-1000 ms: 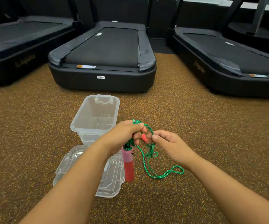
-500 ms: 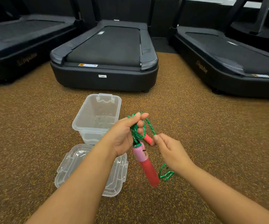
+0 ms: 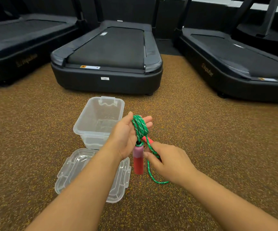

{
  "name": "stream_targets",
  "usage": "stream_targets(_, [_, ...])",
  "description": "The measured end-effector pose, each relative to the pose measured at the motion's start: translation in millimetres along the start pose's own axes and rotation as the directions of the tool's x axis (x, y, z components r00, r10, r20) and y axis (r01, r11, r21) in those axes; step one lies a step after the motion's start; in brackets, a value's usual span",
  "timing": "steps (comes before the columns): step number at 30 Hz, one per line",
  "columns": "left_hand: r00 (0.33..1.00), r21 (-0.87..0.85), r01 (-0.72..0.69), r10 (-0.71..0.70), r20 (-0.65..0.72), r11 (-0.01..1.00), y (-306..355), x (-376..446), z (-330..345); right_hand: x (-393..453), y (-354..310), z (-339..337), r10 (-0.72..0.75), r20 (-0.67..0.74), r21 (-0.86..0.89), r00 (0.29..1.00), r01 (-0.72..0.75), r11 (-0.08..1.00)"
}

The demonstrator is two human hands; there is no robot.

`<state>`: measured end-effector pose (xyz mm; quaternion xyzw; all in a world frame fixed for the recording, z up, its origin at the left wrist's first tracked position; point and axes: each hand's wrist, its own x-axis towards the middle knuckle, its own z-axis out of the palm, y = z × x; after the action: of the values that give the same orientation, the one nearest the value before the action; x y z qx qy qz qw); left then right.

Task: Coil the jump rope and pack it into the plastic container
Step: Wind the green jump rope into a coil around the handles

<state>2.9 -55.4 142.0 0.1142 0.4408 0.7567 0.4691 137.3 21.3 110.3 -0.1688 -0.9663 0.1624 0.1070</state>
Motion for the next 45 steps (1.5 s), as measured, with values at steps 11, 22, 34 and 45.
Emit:
stream_targets(11, [0.997,0.782,-0.071,0.028,0.068,0.619,-0.2,-3.9,-3.7,2.3,16.8,-16.4,0.111,-0.169,0.294,0.979,-0.058,0.954])
stream_targets(22, [0.965,0.834,-0.209,-0.032,0.261,0.511,-2.5,-2.1,-2.7,6.7,27.2,-21.6,0.201,-0.253,0.53,0.946,-0.038,0.847])
stream_targets(34, [0.976,0.822,-0.219,0.124,0.181,0.526,-5.9,1.7,-0.2,14.6,30.7,-18.4,0.278,0.224,0.605,0.934,-0.357,0.712])
stream_targets(45, [0.979,0.892,-0.169,-0.033,0.201,0.42,-3.6,-9.6,1.1,21.5,39.1,-33.3,0.348,-0.288,0.573,0.892,-0.131,0.809])
